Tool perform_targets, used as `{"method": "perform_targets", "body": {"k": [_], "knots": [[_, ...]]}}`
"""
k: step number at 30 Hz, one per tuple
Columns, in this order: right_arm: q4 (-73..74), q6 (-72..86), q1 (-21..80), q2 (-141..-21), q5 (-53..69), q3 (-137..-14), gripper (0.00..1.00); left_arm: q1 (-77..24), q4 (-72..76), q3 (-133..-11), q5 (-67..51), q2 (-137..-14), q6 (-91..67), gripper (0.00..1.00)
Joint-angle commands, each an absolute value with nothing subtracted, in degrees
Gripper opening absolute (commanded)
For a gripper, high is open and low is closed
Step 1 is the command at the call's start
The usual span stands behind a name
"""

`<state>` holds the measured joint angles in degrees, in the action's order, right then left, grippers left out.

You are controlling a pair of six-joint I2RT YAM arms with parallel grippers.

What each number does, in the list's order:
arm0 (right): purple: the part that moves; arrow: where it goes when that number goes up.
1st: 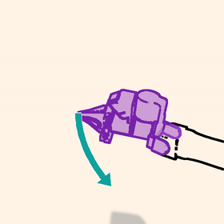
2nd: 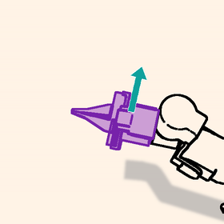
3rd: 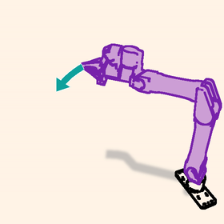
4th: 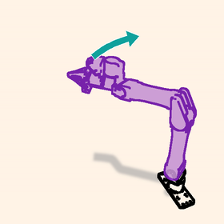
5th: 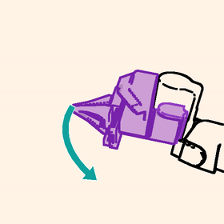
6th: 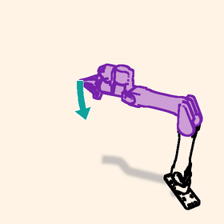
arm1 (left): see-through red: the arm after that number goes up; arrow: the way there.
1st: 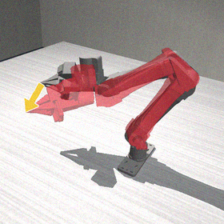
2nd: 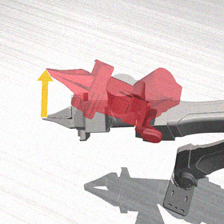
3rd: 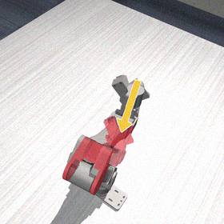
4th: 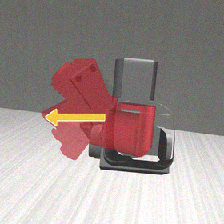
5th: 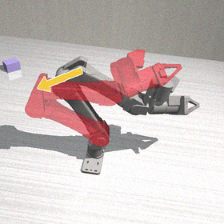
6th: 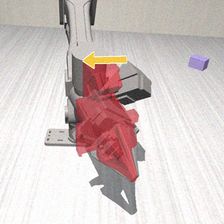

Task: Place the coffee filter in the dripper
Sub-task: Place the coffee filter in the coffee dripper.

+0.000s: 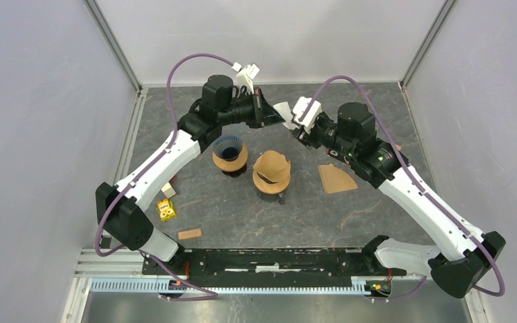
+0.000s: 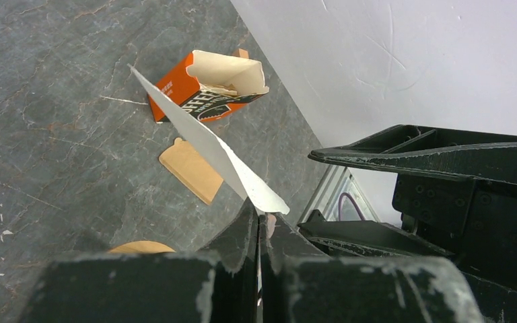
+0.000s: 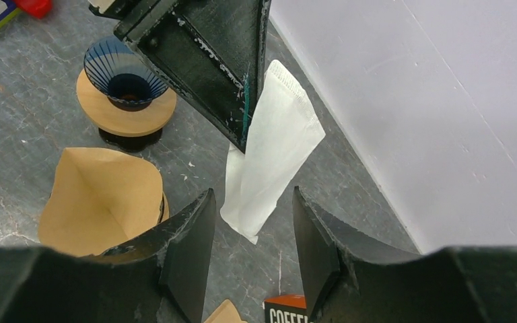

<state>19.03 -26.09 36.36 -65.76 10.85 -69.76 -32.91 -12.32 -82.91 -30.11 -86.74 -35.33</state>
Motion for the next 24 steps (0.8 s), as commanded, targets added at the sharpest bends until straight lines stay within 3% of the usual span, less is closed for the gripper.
{"method": "perform_targets", "body": {"k": [1,24], "knots": [[17.72,-24.87,36.30,-65.54,11.58,-69.86,0.52,-33.55,-10.82,-85.13,-30.23,-86.97,-34.58,0.02],[17.01,-24.97,36.04,-65.29,12.35,-69.06,0.46,-33.87,-9.14,-82.75,-30.94,-85.30,-34.01,0.02]]}}
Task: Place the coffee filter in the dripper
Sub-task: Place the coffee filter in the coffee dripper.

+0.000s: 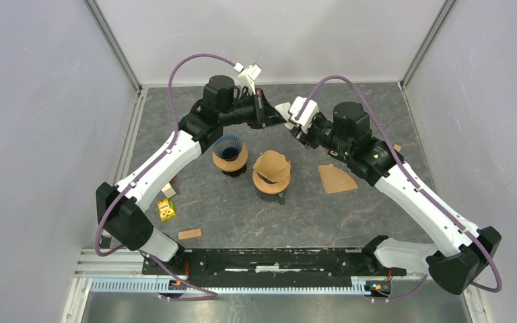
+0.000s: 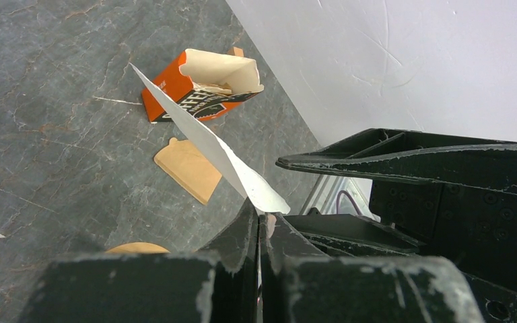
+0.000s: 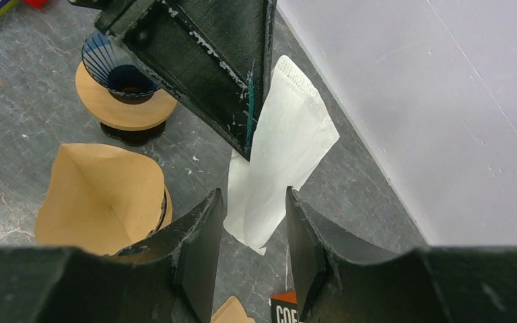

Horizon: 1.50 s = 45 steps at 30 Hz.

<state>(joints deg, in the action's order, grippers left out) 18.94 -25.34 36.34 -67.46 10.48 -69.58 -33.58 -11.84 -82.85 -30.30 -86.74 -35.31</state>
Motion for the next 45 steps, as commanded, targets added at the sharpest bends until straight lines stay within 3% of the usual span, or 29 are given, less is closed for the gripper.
{"method": "perform_targets", "body": {"k": [1,45], "knots": [[16.84,-24.75,35.83,-65.08,12.60,-68.91,0.46,-33.90,-9.14,-82.72,-30.94,-85.42,-33.97,0.02],[17.00,-22.52,33.38,-66.05,15.37,-70.57,0.44,-34.39,-8.08,-81.15,-31.84,-84.29,-33.40,0.02]]}}
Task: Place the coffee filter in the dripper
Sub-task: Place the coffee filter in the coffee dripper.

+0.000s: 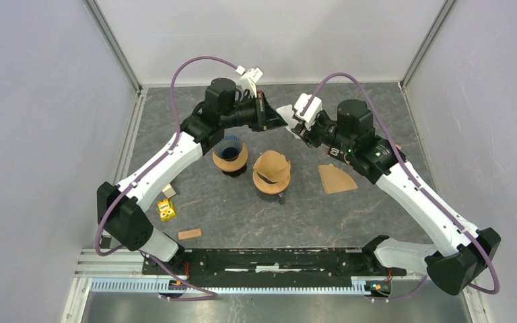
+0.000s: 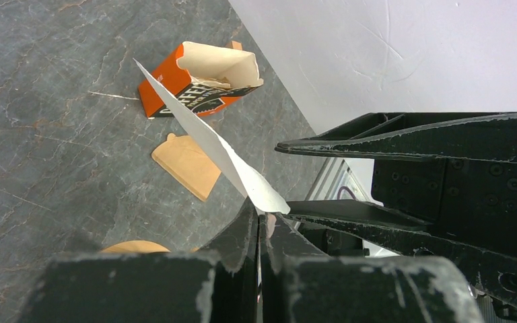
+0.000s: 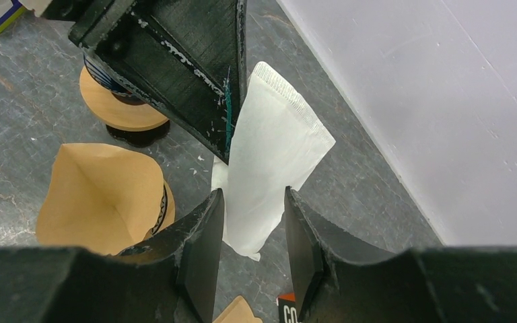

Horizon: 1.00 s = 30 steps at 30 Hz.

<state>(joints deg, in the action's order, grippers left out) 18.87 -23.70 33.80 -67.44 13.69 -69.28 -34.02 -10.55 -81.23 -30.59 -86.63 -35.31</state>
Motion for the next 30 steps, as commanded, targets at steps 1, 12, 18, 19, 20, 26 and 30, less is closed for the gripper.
{"method": "perform_targets", "body": {"k": [1,12,18,19,20,26,30], "knots": [[17.00,-22.50,33.31,-66.03,15.39,-70.60,0.44,-34.37,-8.09,-81.12,-31.82,-84.29,-33.44,0.02],[16.03,-22.54,33.22,-67.33,11.90,-69.62,0.42,-34.50,-6.77,-80.37,-33.04,-83.94,-35.21,0.02],[15.66,-23.09,33.20,-66.80,9.92,-69.43,0.41,-34.54,-6.55,-80.08,-33.35,-83.84,-35.22,0.02],[15.67,-23.11,33.22,-66.81,9.91,-69.41,0.41,-34.54,-6.45,-80.07,-33.43,-83.86,-35.28,0.02],[15.71,-23.12,33.22,-66.76,9.91,-69.28,0.41,-34.52,-6.34,-80.09,-33.53,-83.90,-35.37,0.02],[14.86,-23.37,33.20,-66.73,9.36,-66.72,0.41,-34.46,-4.88,-79.89,-34.49,-83.99,-36.65,0.02],[13.70,-23.88,33.20,-66.24,8.17,-64.75,0.41,-34.48,-3.64,-79.51,-35.26,-84.09,-38.02,0.02]]}}
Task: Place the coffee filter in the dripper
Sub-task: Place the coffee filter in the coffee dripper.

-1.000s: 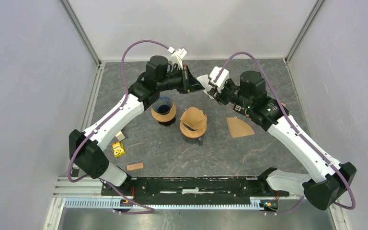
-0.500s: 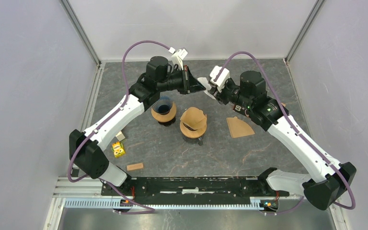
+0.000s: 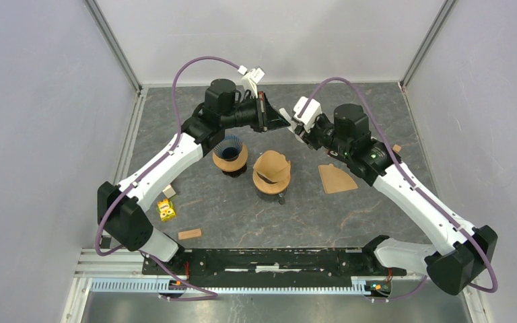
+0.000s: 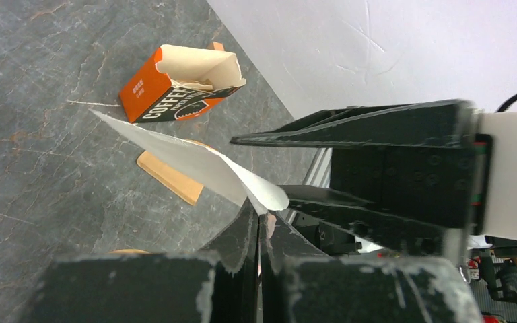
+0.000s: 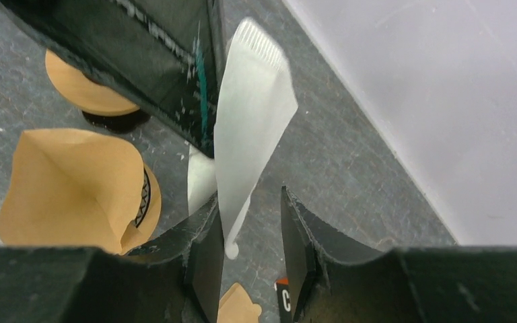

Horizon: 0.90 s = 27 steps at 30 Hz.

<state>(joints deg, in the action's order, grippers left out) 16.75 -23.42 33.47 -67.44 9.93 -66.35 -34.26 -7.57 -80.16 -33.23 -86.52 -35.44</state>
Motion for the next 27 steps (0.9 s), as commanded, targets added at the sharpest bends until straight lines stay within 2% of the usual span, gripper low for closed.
{"method": "perform_targets", "body": {"k": [1,9,16,20,27], "knots": [[13.47,-23.97,33.22,-66.19,7.90,-64.41,0.41,-34.48,-3.25,-79.38,-35.61,-84.19,-38.28,0.02],[12.00,-23.91,33.38,-66.47,7.46,-63.99,0.41,-34.45,-1.31,-78.37,-36.92,-84.62,-39.36,0.02],[12.48,-23.34,33.49,-66.49,4.97,-65.24,0.12,-34.50,-4.01,-78.69,-34.37,-84.38,-35.56,0.02],[12.48,-22.16,33.44,-66.15,3.34,-65.41,0.01,-34.47,-6.98,-80.09,-30.90,-84.54,-32.59,0.04],[11.16,-17.95,34.07,-67.49,0.79,-64.05,0.00,-34.50,-9.67,-83.13,-26.21,-86.73,-31.42,0.39]]}}
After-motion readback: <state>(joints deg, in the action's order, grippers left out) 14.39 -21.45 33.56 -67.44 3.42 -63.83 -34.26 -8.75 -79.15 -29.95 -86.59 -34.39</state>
